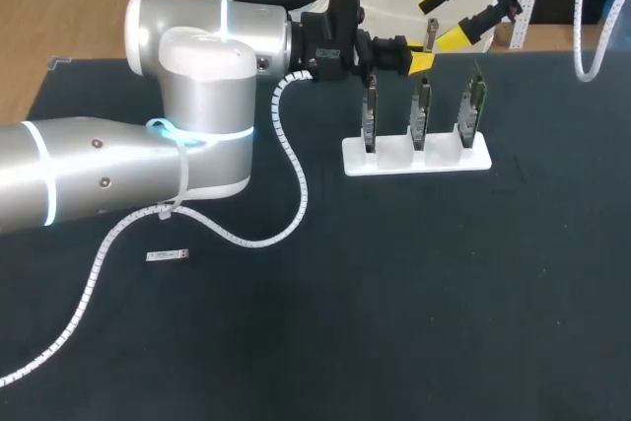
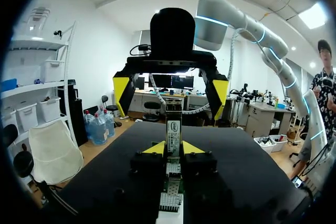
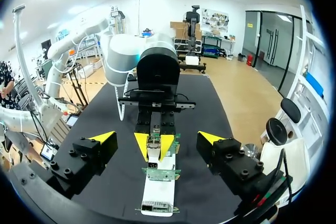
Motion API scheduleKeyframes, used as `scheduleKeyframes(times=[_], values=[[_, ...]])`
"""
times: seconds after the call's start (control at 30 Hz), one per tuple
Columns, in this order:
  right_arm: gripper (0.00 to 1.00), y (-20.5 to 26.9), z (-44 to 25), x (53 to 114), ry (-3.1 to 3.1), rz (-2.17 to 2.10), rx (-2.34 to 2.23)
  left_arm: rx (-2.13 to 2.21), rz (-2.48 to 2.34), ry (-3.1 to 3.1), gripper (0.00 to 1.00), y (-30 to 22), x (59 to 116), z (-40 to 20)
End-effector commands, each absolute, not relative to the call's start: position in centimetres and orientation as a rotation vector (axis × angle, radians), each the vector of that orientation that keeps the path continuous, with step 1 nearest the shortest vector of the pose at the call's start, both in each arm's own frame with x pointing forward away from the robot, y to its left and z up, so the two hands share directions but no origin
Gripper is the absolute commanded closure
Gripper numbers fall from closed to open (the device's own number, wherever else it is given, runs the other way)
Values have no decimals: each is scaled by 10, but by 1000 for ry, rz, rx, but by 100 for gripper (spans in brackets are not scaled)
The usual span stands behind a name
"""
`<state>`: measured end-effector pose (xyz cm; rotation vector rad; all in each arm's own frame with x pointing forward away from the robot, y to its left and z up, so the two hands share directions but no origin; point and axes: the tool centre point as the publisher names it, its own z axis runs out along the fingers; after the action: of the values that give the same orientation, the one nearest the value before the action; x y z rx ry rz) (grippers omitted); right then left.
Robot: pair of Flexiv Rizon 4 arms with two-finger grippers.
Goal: Pick up the optical module with the left hand, and insert it into the network port with the right hand.
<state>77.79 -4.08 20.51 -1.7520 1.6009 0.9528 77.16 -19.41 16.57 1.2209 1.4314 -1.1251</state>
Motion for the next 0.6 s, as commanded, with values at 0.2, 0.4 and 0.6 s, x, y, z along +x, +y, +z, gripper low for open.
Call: scheduleKeyframes(times=[0.2, 0.4, 0.6], values=[[1, -39, 206, 780, 1593, 959, -1757, 1222, -1128, 1431, 100, -195, 773, 165], [100, -39, 205, 780, 1586, 962, -1757, 1222, -1128, 1431, 100, -195, 773, 165], [100, -38, 205, 780, 1588, 957, -1770, 1222, -1128, 1431, 100, -195, 773, 165]])
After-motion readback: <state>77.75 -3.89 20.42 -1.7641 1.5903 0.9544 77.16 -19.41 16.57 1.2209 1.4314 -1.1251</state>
